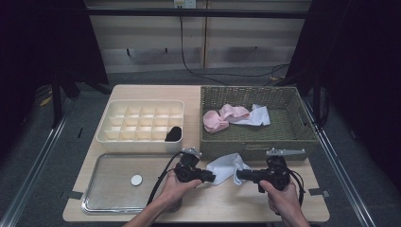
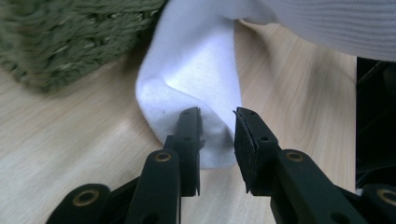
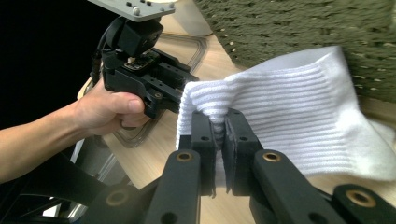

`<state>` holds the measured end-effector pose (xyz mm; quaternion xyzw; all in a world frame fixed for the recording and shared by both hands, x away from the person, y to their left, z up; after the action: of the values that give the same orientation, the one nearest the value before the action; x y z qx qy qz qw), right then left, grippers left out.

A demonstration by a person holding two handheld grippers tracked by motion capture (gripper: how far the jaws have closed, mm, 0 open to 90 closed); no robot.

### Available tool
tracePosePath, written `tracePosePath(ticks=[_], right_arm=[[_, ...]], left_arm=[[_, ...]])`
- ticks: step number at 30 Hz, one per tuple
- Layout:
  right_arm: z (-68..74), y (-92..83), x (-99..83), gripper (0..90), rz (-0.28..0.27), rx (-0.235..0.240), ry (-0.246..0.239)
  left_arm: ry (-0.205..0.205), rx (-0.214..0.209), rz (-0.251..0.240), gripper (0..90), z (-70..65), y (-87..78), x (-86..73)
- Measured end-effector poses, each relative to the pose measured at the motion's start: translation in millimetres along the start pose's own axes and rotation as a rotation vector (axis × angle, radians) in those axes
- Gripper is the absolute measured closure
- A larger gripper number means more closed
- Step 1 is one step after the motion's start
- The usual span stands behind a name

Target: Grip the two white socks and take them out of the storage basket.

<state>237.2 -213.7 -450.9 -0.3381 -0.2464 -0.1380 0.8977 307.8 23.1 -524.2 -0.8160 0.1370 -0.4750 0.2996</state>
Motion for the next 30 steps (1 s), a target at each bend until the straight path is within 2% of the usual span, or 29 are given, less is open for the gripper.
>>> tracePosePath(ticks=[2, 3, 8, 11, 15, 19, 22, 23, 24, 27, 28, 29, 30], right_arm=[[-0.9, -2.4, 0.7, 83.6, -0.007, -0.002, 0.004], [-1.1, -3.4, 1.0, 83.6, -0.009, -0.002, 0.005], [-1.9, -8.3, 3.4, 83.6, -0.020, -0.010, 0.009], [-3.1, -11.2, 5.9, 83.5, -0.027, -0.015, 0.018], [-3.3, -16.6, 11.2, 83.5, -0.047, -0.018, 0.023], [-5.4, -25.2, 17.0, 83.2, -0.062, -0.039, 0.024], [-10.4, -32.7, 21.3, 83.2, -0.079, -0.056, 0.037], [-13.1, -35.0, 22.8, 83.3, -0.087, -0.061, 0.044], [-15.1, -37.6, 24.3, 83.4, -0.096, -0.067, 0.053], [-17.7, -45.1, 26.9, 83.4, -0.115, -0.074, 0.064], [-18.4, -46.7, 27.3, 83.4, -0.117, -0.075, 0.063], [-18.7, -48.5, 27.4, 83.4, -0.118, -0.079, 0.067], [-19.3, -50.0, 27.1, 83.4, -0.118, -0.083, 0.067]], left_arm=[[0.002, 0.018, 0.001, 71.9, -1.6, 0.4, 0.0], [0.009, 0.040, 0.007, 73.4, -2.4, 0.6, 0.2], [0.001, 0.042, 0.032, 89.3, 2.8, -0.9, -1.6], [0.017, 0.053, 0.060, 90.0, 1.1, -2.6, -1.0], [0.021, 0.041, 0.075, 90.0, 0.9, -4.5, -1.5], [0.044, 0.047, 0.122, 90.0, -1.7, -13.7, -6.7], [0.030, 0.020, 0.120, 90.0, 1.5, -20.8, -11.7], [0.024, 0.027, 0.125, 90.0, 2.4, -22.4, -12.9], [0.020, 0.008, 0.120, 90.0, 2.1, -23.1, -13.8], [0.049, 0.010, 0.156, 90.0, -1.0, -27.1, -16.5], [0.057, -0.011, 0.154, 90.0, -1.8, -28.7, -18.3], [0.050, -0.011, 0.155, 90.0, -3.4, -30.2, -20.1], [0.060, -0.024, 0.166, 90.0, -4.5, -32.4, -22.0]])
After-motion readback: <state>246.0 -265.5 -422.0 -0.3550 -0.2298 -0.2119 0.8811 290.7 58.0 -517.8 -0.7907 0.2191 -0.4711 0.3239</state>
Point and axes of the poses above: each handheld gripper's, and its own axes: y roughly forward along the jaws, x roughly out of its top, z roughly to its left, the point moved 3 cm from there along y, roughly forward along the jaws, and after that the axes turned 10 degrees about y, right-handed, at the moved point
